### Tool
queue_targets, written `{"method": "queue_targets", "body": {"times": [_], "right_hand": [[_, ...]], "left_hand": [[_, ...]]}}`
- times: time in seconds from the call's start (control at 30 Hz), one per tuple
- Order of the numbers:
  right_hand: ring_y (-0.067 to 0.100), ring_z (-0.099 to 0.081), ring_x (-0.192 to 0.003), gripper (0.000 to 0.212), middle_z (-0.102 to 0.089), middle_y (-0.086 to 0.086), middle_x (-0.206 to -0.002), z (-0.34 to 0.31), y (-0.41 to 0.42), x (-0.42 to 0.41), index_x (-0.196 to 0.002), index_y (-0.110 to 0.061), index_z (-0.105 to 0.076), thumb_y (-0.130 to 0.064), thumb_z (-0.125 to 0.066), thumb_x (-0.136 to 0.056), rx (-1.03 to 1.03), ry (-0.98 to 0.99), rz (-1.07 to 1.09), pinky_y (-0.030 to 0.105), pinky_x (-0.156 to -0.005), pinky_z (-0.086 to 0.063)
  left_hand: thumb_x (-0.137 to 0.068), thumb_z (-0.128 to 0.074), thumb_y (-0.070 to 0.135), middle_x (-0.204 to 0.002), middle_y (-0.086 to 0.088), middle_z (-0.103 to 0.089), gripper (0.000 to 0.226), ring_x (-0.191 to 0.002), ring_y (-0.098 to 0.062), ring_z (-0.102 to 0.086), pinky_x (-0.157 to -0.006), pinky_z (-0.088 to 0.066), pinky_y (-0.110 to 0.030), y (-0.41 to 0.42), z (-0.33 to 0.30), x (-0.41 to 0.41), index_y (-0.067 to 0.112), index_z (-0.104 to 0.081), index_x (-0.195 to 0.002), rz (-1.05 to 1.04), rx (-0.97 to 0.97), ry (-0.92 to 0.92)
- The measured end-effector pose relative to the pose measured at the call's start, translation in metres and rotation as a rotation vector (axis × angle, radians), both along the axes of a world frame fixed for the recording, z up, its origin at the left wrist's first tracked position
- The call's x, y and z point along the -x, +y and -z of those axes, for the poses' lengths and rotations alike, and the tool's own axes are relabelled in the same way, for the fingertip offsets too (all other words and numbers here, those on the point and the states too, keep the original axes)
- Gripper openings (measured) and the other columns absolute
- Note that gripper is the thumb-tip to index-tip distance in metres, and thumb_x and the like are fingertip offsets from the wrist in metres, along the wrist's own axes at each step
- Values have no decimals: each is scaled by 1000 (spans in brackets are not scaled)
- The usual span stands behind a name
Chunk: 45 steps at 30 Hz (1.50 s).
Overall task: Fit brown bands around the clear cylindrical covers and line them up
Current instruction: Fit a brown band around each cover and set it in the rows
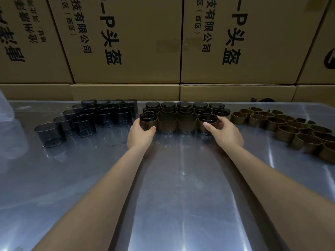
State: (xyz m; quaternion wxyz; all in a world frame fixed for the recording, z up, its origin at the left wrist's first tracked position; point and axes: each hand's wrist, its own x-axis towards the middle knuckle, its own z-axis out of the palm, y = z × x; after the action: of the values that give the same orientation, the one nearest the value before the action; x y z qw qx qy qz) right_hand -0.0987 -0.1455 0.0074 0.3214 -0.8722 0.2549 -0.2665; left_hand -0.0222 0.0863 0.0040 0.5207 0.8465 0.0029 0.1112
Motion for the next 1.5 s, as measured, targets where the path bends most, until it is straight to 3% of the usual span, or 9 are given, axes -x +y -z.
{"method": "queue_targets", "body": {"times": [0.6,0.8,0.9,1.0,1.07,1.17,1.33,1.4,1.5], "right_hand": [[29,-56,-119,69,-61,4,-130,-3,5,-2,-141,-24,-44,-66,-50,-87,113,124,41,34,-80,-47],[27,-56,-119,67,-60,3,-130,-2,9,6,-141,-15,-39,-55,-56,-90,-22,19,17,33,-79,-43],[21,-59,-106,46,-62,1,-111,-4,15,24,-135,-13,-44,-34,-56,-96,-95,-173,4,24,-70,-39],[6,-53,-73,10,-61,-6,-89,-3,25,52,-105,-25,-56,-22,-53,-96,91,-216,-91,20,-54,-33],[4,-52,-63,6,-61,-10,-77,-4,40,71,-97,-29,-55,-24,-52,-96,301,-94,-240,22,-50,-32],[15,-58,-70,8,-58,-11,-74,-3,69,91,-101,-30,-55,-31,-49,-96,567,96,-437,27,-57,-36],[18,-60,-80,9,-58,-11,-78,-1,96,105,-102,-31,-53,-31,-45,-98,561,152,-527,29,-61,-36],[19,-59,-80,10,-60,-10,-79,-1,96,105,-102,-31,-53,-30,-44,-98,550,155,-525,30,-62,-38],[18,-58,-76,9,-52,-12,-70,1,93,102,-101,-31,-53,-30,-45,-98,535,154,-528,30,-62,-39]], "left_hand": [[-91,-61,29,-147,-2,-46,68,-129,-26,-48,-103,-44,-40,0,1,1,20,-29,-150,-2,-44,-9],[-92,-61,23,-151,-4,-40,66,-130,-21,-45,-101,-40,-36,1,-3,13,17,-29,-150,-7,8,-34],[-94,-59,17,-139,-2,-49,48,-102,-7,-47,-86,-37,-24,7,-6,31,16,-44,-140,35,93,-83],[-95,-57,13,-118,5,-60,28,-100,-8,-53,-72,-40,-9,21,-1,54,20,-58,-122,177,134,-102],[-94,-58,11,-106,10,-60,20,-102,-9,-56,-71,-40,-8,33,1,68,22,-61,-110,273,84,-125],[-92,-59,9,-108,3,-58,18,-99,-9,-56,-84,-38,-17,52,1,74,21,-63,-105,320,-80,-180],[-90,-55,6,-125,-8,-54,32,-100,-14,-52,-89,-34,-21,85,-2,48,10,-59,-121,80,-159,-203],[-91,-55,8,-133,-12,-48,38,-112,-21,-51,-95,-35,-26,98,-3,34,8,-53,-128,20,-223,-179],[-92,-56,14,-142,-16,-40,44,-133,-33,-35,-108,-32,-41,123,-3,13,4,-49,-135,-69,-541,-193]]}}
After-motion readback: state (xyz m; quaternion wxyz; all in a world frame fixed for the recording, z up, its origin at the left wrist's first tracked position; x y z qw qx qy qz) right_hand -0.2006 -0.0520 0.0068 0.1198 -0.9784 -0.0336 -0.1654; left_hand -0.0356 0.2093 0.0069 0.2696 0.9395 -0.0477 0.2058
